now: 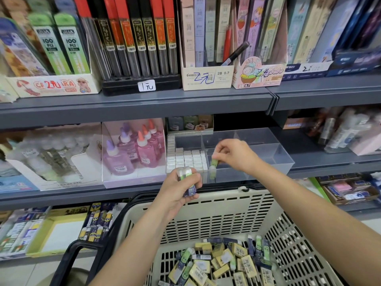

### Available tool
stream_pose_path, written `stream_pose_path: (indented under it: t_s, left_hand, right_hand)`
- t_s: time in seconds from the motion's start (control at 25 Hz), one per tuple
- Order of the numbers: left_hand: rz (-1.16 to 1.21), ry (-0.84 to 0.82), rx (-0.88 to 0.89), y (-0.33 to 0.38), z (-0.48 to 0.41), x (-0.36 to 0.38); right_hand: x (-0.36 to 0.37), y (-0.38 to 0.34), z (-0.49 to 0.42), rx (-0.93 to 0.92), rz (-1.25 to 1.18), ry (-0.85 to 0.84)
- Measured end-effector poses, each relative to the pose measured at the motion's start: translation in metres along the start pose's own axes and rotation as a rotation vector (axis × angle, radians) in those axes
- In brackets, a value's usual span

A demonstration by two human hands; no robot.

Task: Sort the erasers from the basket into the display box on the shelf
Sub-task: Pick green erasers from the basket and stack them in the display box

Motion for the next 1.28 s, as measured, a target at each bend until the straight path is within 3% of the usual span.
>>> stream_pose_path:
  t_s: [0.12, 0.28, 0.36, 0.44, 0.52, 0.72, 0.84, 1.16, 1.28]
  left_hand:
    - [-0.006, 0.002, -0.007, 0.001, 0.0, 0.0]
    - [-0.037, 0.007, -0.027, 0.003, -0.003, 0.004]
    - [-0.042, 0.0, -0.035, 0.005, -0.004, 0.007]
    - [-0.033, -0.033, -0.04, 0.008, -0.003, 0.008]
    - [-0.024, -0.078, -0.044, 0.009, -0.003, 0.009]
    - [-0.026, -0.191, -0.043, 0.008, 0.0, 0.022]
    - [-0.019, -0.206, -0.034, 0.006, 0.001, 0.026]
    - [-0.063, -0.061, -0.01, 0.003, -0.002, 0.03]
    - [-0.071, 0.015, 0.05, 0.007, -0.001, 0.024]
  right_hand:
    - [0.008, 0.005, -0.006, 0.032, -0.062, -0.166]
    - [0.008, 0.009, -0.009, 0.04, -0.023, -0.259]
    - [0.007, 0.007, -0.007, -0.008, 0.13, -0.235]
    - [0.0, -0.001, -0.002, -0.073, 0.187, -0.066]
    - [-0.004, -0.011, 0.007, -0.132, 0.077, 0.018]
    - [0.01, -0.029, 0.033, -0.215, -0.01, -0.156]
    - [0.001, -0.024, 0.038, -0.144, -0.249, -0.199]
    - [-0.012, -0.011, 0.037, 0.016, -0.503, -0.228]
    - [-0.025, -0.012, 0.022, 0.012, -0.493, -0.092]
Point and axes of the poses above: each hand's wrist, its own z-axis away from the middle knuckle, its own x-axis out of the palm, y = z × x, the point moved 2 cm from there along -z, towards the middle knuckle, and after that the axes turned 2 degrees about -y, right-handed, at the moved point
